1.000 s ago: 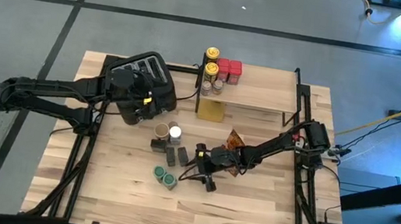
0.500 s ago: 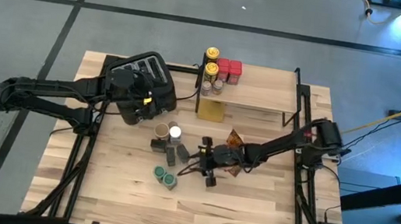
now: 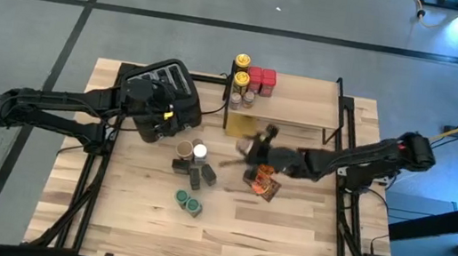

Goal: Shelf spices
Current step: Put the brown seasoning bottle on the shelf, then adjust the seasoning bottle and can

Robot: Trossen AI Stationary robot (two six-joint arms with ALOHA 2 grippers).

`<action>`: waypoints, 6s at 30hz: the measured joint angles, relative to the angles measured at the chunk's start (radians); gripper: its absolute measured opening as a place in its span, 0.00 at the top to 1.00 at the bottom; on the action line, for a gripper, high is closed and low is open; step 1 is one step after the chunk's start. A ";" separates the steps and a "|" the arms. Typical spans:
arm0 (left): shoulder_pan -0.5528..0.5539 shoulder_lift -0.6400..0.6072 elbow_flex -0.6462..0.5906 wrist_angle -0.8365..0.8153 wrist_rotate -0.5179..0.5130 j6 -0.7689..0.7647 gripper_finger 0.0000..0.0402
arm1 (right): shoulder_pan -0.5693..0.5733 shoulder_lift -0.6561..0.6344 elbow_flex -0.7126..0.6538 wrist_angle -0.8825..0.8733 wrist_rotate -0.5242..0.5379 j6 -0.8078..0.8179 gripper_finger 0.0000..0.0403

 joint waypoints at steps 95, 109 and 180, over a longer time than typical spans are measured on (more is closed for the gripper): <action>0.000 0.000 0.000 -0.006 0.000 0.000 0.28 | -0.464 -0.139 0.001 -0.338 -0.234 0.056 0.38; 0.000 0.000 0.000 -0.006 0.000 0.000 0.28 | -0.465 -0.054 0.001 -0.199 -0.159 0.007 0.38; 0.000 0.011 0.000 -0.008 0.000 -0.074 0.28 | 0.165 -0.127 0.098 -0.876 0.155 0.519 0.38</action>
